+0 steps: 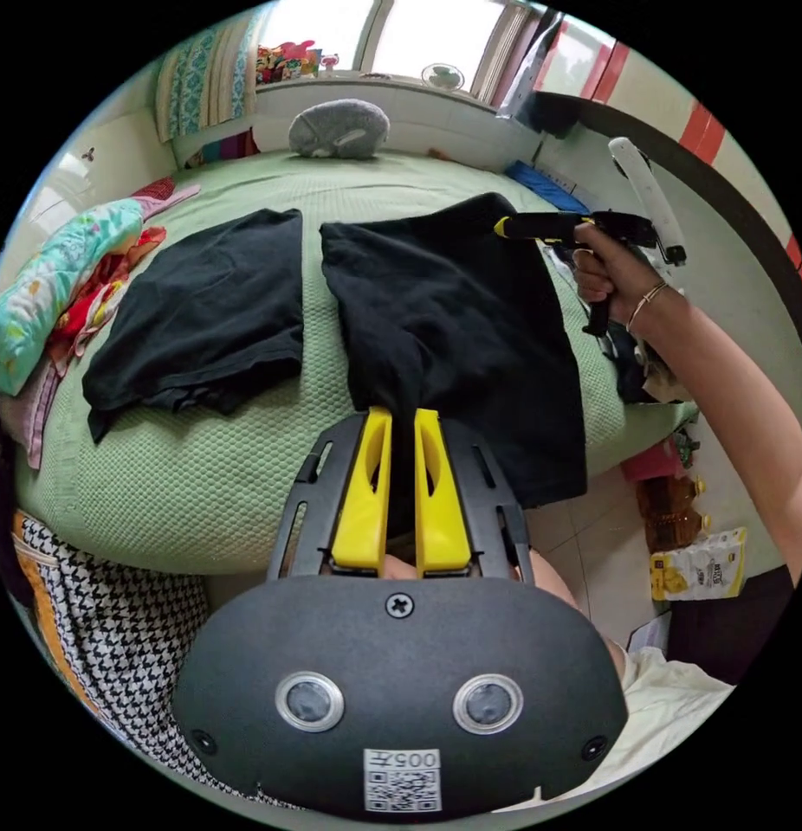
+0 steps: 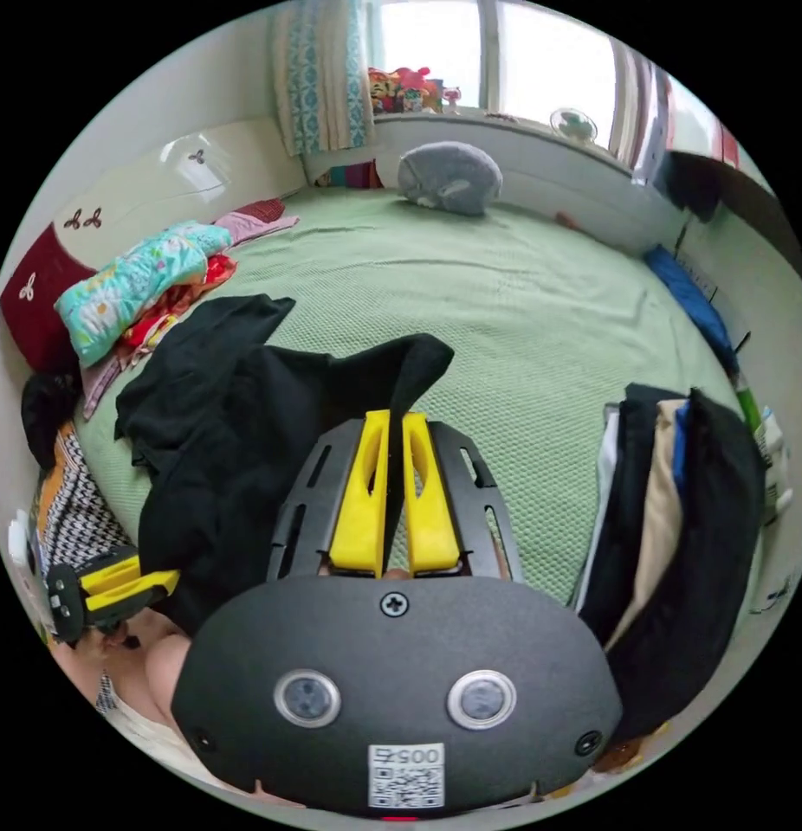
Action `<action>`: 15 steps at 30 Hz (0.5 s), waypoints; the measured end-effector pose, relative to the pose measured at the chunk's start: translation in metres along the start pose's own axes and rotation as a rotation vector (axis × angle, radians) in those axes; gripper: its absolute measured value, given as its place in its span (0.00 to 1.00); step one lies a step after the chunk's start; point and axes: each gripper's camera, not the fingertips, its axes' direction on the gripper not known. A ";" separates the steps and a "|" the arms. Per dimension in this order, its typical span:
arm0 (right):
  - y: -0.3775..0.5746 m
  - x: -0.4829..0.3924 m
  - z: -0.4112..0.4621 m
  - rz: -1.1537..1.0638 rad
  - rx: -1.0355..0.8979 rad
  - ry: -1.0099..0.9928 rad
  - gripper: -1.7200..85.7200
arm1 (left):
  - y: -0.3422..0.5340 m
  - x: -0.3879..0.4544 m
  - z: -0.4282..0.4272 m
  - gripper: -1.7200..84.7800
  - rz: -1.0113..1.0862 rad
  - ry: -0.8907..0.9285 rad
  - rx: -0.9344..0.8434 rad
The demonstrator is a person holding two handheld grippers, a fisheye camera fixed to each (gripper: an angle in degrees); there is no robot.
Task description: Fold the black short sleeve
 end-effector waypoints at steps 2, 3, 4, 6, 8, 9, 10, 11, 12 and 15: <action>-0.002 -0.009 -0.021 -0.011 0.035 0.019 0.01 | 0.002 0.005 -0.011 0.08 0.012 -0.015 0.014; -0.004 -0.014 -0.035 -0.007 0.058 0.026 0.01 | 0.003 0.006 -0.019 0.08 0.014 -0.014 0.025; -0.006 -0.018 -0.048 -0.003 0.075 0.030 0.01 | 0.005 0.007 -0.028 0.08 0.017 -0.014 0.040; -0.010 -0.025 -0.065 -0.006 0.097 0.032 0.01 | 0.008 0.006 -0.041 0.08 0.014 -0.014 0.061; -0.015 -0.032 -0.082 -0.012 0.120 0.021 0.01 | 0.011 0.001 -0.056 0.08 0.004 -0.009 0.080; -0.019 -0.039 -0.092 -0.020 0.139 0.014 0.01 | 0.013 -0.004 -0.065 0.08 -0.007 -0.007 0.092; -0.024 -0.047 -0.100 -0.033 0.154 0.010 0.01 | 0.015 -0.010 -0.075 0.08 -0.015 -0.006 0.101; -0.027 -0.052 -0.103 -0.041 0.161 0.009 0.01 | 0.015 -0.014 -0.080 0.08 -0.017 -0.007 0.105; -0.035 -0.063 -0.109 -0.059 0.173 0.003 0.01 | 0.015 -0.022 -0.089 0.08 -0.019 -0.014 0.111; -0.062 -0.092 -0.113 -0.096 0.189 -0.016 0.01 | 0.009 -0.050 -0.111 0.08 -0.034 -0.039 0.117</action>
